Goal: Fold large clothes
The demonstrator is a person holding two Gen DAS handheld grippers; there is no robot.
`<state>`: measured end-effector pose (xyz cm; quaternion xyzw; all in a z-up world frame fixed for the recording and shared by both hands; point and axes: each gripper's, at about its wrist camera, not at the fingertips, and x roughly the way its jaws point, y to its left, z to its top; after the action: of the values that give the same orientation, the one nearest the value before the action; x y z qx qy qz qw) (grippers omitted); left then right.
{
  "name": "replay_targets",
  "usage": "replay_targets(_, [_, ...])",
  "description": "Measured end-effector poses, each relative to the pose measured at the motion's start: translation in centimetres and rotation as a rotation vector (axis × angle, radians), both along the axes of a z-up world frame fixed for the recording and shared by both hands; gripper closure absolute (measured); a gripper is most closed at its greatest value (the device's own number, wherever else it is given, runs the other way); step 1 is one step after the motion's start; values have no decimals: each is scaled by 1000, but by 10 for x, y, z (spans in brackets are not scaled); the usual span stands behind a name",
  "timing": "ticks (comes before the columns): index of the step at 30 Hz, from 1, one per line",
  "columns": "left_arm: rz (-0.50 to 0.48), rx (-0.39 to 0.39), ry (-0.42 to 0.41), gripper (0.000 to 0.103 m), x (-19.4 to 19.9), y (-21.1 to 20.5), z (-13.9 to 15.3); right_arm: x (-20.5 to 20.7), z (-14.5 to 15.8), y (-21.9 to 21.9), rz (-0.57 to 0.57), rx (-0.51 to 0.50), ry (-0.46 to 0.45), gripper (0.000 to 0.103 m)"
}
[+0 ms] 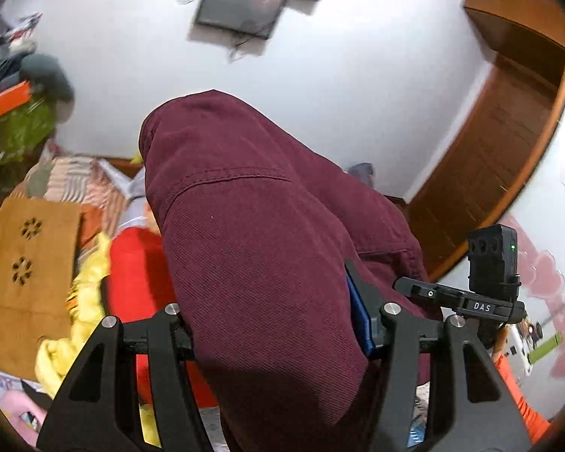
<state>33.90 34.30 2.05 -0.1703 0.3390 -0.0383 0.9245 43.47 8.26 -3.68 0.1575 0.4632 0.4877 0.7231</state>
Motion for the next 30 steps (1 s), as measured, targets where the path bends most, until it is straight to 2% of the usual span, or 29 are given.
replay_targets(3, [39,-15,66,44,13,39,-34,9,-33,38,20,-43,30,66])
replay_targets(7, [111,-20,182,41,30,87,-98,22,-94,80,18,-131,101,65])
replay_targets(10, [140,-36,190,32,29,110,-135,31,-124,93,15,-148,131,61])
replay_targets(12, [152,-34,184,20,25,118,-149,35,-129,97,9,-143,140,56])
replay_targets(14, [144,-61,169,19,22,121,-154,36,-124,92,16,-141,133,49])
replay_targets(16, [132,-55,166,18,21,121,-150,38,-122,88,23,-156,151,45])
replay_targets(20, [128,36,175,12,19,111,-138,30,-107,86,5,-222,195,40])
replay_targets(22, [131,85,183,12,17,104,-135,25,-99,84,-1,-262,189,40])
replay_targets(24, [141,126,195,11,16,98,-129,18,-87,86,-8,-313,135,40])
replay_targets(26, [163,161,209,11,13,94,-124,10,-69,85,-16,-360,45,40])
replay_targets(30, [189,243,249,11,5,88,-111,-5,-29,72,-41,-342,-79,40])
